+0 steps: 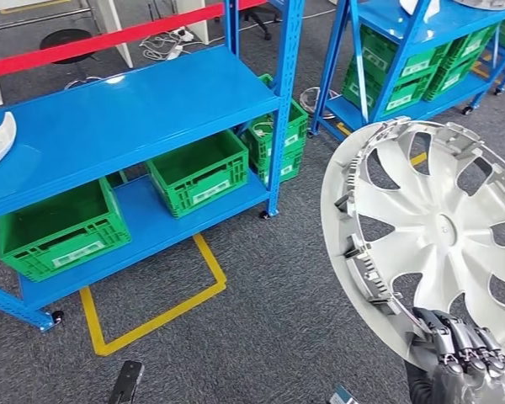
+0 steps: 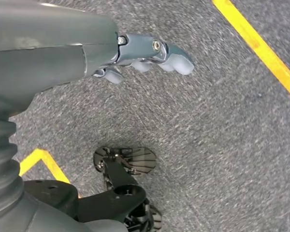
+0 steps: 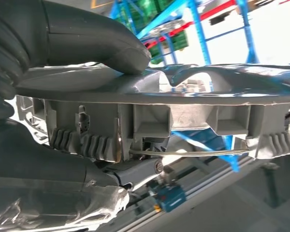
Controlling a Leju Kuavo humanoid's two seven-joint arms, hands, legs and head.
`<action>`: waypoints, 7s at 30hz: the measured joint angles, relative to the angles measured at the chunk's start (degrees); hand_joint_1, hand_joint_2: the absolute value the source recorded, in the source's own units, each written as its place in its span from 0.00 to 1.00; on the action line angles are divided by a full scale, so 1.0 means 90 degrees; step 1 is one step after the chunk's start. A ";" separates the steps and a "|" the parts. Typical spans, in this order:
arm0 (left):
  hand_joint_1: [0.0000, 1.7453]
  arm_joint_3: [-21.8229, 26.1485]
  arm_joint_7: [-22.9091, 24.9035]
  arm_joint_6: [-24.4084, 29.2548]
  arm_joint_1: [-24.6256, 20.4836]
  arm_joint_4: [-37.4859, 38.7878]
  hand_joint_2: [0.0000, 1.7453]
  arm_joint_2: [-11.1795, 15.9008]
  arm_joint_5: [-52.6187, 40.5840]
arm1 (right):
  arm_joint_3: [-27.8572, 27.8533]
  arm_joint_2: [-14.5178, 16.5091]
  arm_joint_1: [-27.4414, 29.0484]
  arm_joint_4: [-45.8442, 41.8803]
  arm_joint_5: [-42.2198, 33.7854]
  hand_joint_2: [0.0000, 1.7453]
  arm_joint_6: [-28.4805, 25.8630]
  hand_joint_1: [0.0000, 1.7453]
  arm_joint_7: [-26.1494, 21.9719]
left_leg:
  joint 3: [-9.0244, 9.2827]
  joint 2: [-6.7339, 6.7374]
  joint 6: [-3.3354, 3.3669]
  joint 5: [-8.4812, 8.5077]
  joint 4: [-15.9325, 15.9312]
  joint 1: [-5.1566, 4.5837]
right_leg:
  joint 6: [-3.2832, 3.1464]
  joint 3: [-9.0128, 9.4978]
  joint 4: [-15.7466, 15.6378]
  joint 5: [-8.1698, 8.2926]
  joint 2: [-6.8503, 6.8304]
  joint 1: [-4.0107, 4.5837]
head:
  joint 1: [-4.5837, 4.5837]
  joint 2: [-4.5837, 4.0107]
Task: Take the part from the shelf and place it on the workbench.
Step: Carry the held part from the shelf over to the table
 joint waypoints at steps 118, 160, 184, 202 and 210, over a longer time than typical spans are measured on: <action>0.00 0.0012 -0.0045 0.0437 -0.0035 0.0024 1.00 0.0052 -0.0528 | -0.0543 0.0170 -0.0139 -0.0160 -0.0001 1.00 0.0002 1.00 -0.0523 | -0.0218 -0.0432 -0.0028 0.0053 0.0182 0.0018 | -0.0109 0.0597 -0.1499 0.0670 0.0540 0.0006 | 0.0014 0.0000; 0.00 0.0016 -0.0074 0.0426 0.0007 0.0024 1.00 -0.0010 -0.0476 | -0.0641 0.0170 -0.0092 -0.0213 0.0001 1.00 0.0005 1.00 -0.0398 | -0.0096 0.0377 -0.0098 -0.0069 0.0210 -0.0070 | -0.0140 0.0971 -0.1693 0.0614 -0.0445 0.0051 | -0.0025 0.0000; 0.00 0.0018 -0.0083 0.0416 0.0034 0.0027 1.00 -0.0009 -0.0470 | -0.0622 0.0170 -0.0100 -0.0211 0.0002 1.00 0.0005 1.00 -0.0369 | -0.0227 -0.0067 0.0000 0.0036 0.0203 0.0023 | 0.0010 -0.0044 0.0056 -0.0114 0.0022 -0.0038 | -0.0041 0.0000; 0.00 0.0018 -0.0087 0.0276 0.0021 0.0027 1.00 -0.0015 -0.0453 | -0.0619 0.0170 -0.0114 -0.0151 0.0005 1.00 0.0005 1.00 -0.0447 | -0.0774 -0.0158 -0.0309 -0.0302 0.1358 0.0008 | -0.0301 0.0975 -0.1745 0.0698 0.0258 -0.0047 | -0.0144 0.0000; 0.00 0.0020 -0.0105 0.0245 -0.0015 0.0027 1.00 -0.0023 -0.0470 | -0.0624 0.0170 -0.0089 -0.0096 0.0006 1.00 0.0005 1.00 -0.0526 | -0.0256 -0.0250 -0.0044 0.0033 0.0180 0.0022 | -0.0055 0.0805 -0.1507 0.0494 0.0225 -0.0027 | -0.0099 0.0000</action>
